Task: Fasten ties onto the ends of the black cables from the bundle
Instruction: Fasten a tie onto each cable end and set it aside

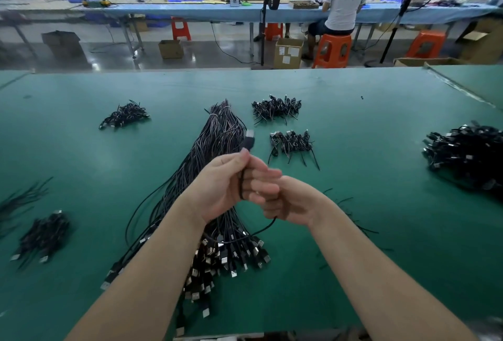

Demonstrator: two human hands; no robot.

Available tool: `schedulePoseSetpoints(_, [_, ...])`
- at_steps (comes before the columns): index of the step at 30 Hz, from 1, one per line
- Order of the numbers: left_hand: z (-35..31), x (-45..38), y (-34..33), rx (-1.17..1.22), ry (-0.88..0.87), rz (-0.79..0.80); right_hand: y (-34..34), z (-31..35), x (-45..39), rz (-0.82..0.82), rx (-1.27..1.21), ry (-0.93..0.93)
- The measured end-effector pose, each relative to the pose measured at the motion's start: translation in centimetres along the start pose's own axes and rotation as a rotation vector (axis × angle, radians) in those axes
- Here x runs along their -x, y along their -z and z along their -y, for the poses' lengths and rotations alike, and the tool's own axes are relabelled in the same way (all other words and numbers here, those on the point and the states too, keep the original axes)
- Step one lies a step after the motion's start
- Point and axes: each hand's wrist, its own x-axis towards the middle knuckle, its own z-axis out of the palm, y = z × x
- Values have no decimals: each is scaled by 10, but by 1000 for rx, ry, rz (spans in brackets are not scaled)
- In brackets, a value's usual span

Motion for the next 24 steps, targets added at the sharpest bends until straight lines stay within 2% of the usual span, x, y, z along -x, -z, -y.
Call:
schedulePoseSetpoints(3, [2,12,4,-110,109,78,3,4,-2,-41,-22,-33])
schedulePoseSetpoints(7, [15,22,10,-380,206,-38,2,13,1,-78,7,-60])
schedulePoseSetpoints(9, [23,26,14,-488,180,-95,-2,18,2,-88,77,-26])
schedulePoseSetpoints(12, [38,28,18,-557,52,-235,-8,24,3,-111,177,25])
schedulePoseSetpoints(15, [49,25,22,-460,-53,-420,-16,27,4,-77,265,62])
schedulePoseSetpoints(20, [56,20,19,-294,-113,-566,-29,24,3,-58,403,149])
schedulePoseSetpoints(24, [51,12,8,2,-125,-598,-32,14,3,-69,496,159])
